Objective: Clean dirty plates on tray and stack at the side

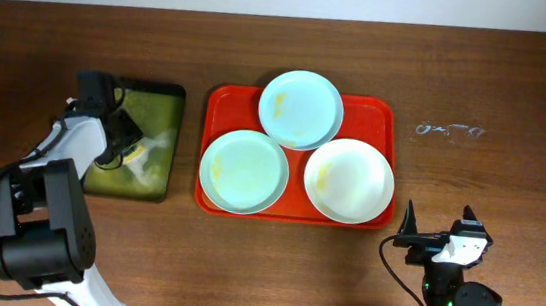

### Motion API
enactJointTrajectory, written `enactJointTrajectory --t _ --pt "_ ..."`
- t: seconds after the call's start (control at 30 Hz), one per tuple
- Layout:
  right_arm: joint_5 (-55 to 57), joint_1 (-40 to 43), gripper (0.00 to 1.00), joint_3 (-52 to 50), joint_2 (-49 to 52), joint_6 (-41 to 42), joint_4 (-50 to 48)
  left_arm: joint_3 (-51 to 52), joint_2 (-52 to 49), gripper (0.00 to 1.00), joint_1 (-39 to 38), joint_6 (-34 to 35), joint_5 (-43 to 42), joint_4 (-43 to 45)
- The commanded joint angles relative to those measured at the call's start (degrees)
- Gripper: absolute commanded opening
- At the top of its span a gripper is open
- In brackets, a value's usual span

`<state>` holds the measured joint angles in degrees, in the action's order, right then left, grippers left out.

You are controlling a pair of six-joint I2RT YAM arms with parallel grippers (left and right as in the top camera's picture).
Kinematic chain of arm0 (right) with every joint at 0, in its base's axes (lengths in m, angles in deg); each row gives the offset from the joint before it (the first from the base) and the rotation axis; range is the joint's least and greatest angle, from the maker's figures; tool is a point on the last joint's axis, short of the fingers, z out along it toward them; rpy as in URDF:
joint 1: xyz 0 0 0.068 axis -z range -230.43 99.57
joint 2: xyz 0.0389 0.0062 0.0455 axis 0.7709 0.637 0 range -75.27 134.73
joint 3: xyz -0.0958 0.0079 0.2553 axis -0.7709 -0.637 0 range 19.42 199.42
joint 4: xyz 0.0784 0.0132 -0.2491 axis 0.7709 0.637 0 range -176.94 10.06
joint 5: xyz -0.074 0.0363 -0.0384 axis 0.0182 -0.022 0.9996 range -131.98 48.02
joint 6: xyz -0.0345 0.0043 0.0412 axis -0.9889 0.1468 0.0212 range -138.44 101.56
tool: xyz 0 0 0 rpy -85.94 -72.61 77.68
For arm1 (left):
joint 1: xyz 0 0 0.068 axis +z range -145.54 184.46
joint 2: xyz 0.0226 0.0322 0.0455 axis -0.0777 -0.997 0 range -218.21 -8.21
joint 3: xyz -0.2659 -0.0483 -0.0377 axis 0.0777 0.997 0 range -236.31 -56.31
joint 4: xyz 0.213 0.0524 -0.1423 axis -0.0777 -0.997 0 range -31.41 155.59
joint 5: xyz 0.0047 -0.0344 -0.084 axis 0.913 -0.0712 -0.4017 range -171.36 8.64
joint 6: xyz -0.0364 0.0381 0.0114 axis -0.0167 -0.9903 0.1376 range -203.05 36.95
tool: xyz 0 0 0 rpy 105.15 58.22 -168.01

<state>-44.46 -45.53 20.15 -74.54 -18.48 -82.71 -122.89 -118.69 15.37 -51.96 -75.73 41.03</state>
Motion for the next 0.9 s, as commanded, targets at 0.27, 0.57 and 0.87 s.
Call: enactJointTrajectory --t 0.27,0.57,0.87 --pt "-0.07 0.42 0.98 -0.42 -0.37 0.02 0.09 0.66 2.25 0.00 0.39 0.09 0.13 -0.48" --pt "-0.07 0.42 0.98 -0.42 -0.35 0.02 0.07 1.07 24.28 0.00 -0.76 -3.76 -10.14 -3.50" --pt "-0.07 0.42 0.98 -0.42 -0.35 0.02 0.09 -3.37 18.23 0.00 -2.62 -5.97 -11.89 -9.99"
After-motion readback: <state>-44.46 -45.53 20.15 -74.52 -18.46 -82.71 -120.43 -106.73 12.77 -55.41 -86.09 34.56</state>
